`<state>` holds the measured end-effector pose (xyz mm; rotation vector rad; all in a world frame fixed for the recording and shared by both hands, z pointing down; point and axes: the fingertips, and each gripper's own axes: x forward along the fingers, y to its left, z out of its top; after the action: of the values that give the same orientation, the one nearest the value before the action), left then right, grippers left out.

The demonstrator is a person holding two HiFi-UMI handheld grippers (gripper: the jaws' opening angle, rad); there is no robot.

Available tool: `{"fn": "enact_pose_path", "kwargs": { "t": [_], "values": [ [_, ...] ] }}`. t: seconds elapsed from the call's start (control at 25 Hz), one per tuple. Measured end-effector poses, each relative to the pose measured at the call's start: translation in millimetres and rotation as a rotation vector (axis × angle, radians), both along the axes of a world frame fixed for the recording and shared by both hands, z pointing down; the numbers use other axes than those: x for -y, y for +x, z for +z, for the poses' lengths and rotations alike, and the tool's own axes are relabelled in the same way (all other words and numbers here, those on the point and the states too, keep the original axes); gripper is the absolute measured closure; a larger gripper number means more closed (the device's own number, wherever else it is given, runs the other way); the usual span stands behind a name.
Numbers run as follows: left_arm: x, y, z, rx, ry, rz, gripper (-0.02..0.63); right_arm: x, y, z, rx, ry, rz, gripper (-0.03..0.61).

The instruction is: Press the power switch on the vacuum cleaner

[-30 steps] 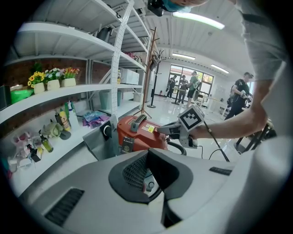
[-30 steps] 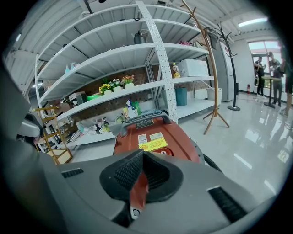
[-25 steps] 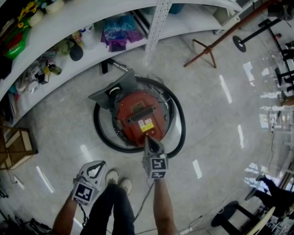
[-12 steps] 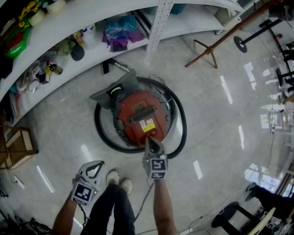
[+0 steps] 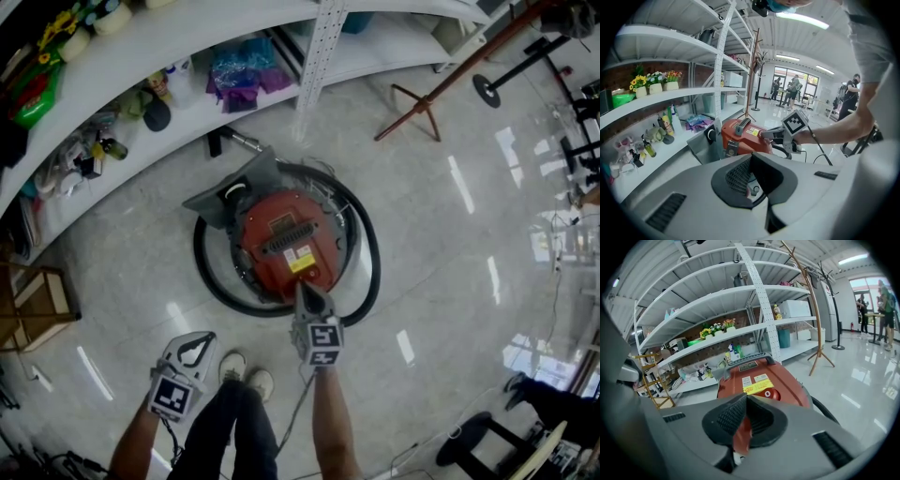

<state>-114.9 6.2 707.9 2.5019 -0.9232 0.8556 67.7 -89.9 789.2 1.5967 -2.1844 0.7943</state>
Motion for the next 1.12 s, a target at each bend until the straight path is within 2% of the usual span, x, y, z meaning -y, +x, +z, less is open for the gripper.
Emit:
{"fn": "enact_pose_path", "kwargs": {
  "t": [0.52, 1.12],
  "values": [
    [1.0, 2.3, -18.7, -0.003, 0.035, 0.003, 0.607, -6.6, 1.4, -24.5, 0.020, 0.027, 0.013, 0.568],
    [0.4, 19.9, -80.0, -0.046, 0.105, 0.024, 0.607, -42.0, 18.3, -93.4, 0.038, 0.061, 0.062, 0.568]
  ]
}}
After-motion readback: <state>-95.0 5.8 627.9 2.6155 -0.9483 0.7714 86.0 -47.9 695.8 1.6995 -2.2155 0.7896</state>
